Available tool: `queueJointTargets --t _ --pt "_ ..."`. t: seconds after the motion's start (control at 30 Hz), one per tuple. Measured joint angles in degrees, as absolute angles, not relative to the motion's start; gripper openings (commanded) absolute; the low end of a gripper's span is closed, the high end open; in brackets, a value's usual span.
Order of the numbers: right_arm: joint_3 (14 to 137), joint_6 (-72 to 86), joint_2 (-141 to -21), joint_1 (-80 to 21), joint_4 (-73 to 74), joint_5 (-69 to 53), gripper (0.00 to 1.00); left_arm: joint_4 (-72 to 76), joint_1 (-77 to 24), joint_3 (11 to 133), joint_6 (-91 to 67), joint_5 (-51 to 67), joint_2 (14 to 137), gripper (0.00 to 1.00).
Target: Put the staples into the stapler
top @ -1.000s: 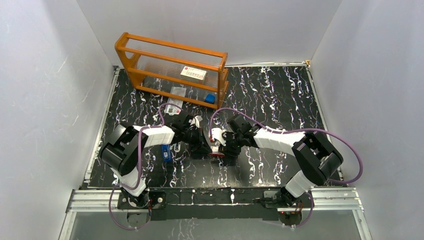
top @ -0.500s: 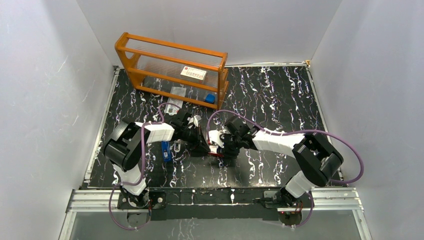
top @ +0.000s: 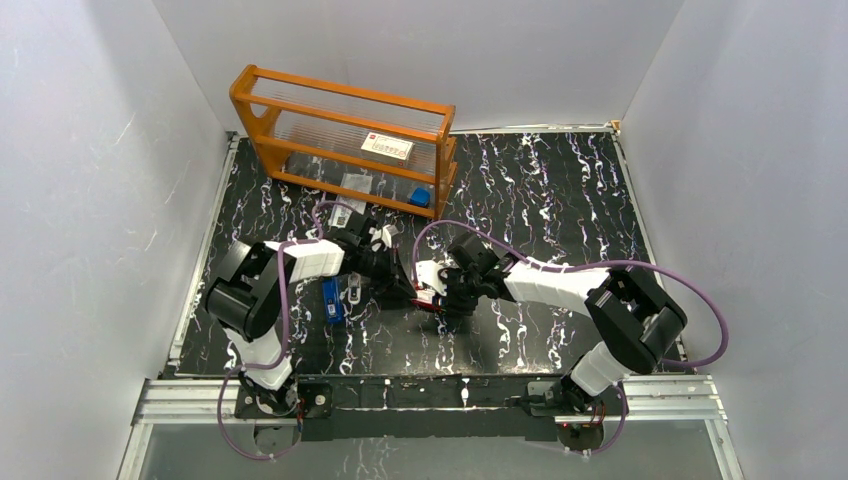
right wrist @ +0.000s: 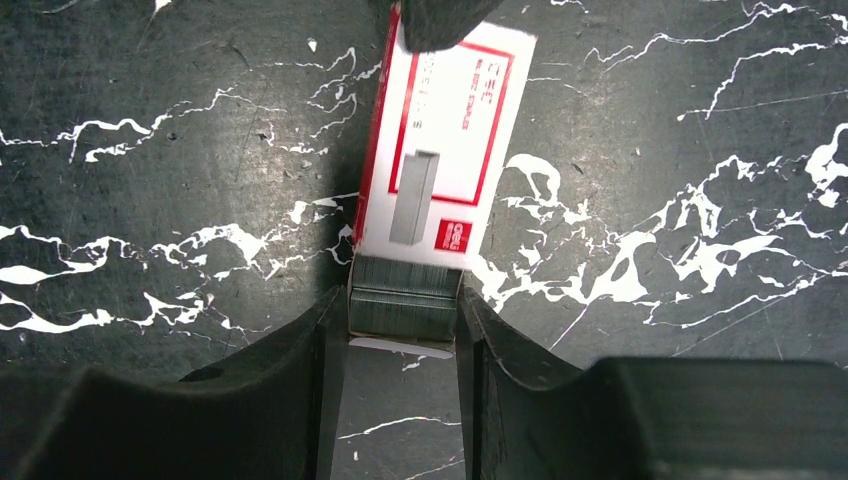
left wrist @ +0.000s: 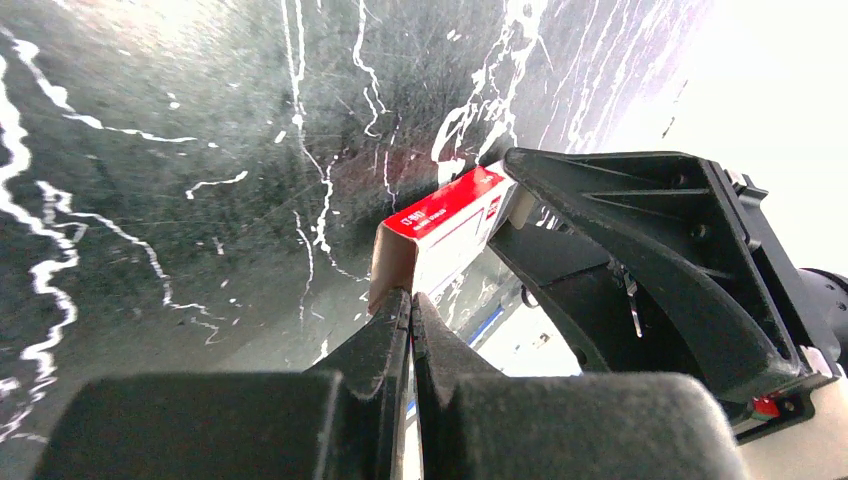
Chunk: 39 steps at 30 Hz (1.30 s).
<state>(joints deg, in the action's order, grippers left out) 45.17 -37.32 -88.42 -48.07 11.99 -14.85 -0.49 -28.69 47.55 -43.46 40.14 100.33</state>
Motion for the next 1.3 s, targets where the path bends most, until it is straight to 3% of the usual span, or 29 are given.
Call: queueJointTargets --t 0.47,0.8,0.93,1.0,1.03,1.3 --pt "45.3 -37.9 -88.0 -45.5 13.1 -13.8 0.33 -6.6 -23.4 53.7 -36.9 42.6 104.3 0.0" --pt "46.0 -39.9 -87.7 -43.4 18.1 -14.4 0.4 -10.4 -21.3 66.0 -31.1 42.4 109.3 0.0" --pt "46.4 -40.4 -87.7 -42.5 19.6 -14.2 0.59 -10.9 -21.1 67.9 -30.1 42.0 111.1 0.17" --pt "46.7 -40.2 -87.7 -42.3 20.5 -13.7 0.83 -11.6 -21.1 67.9 -29.6 41.4 111.7 0.27" --pt "47.0 -39.8 -87.8 -42.2 21.0 -13.4 0.87 -12.1 -21.1 67.9 -29.5 41.0 111.9 0.3" --pt "48.4 -37.2 -86.6 -41.9 23.2 -15.6 0.92 -15.9 -20.0 68.9 -28.8 39.4 110.2 0.48"
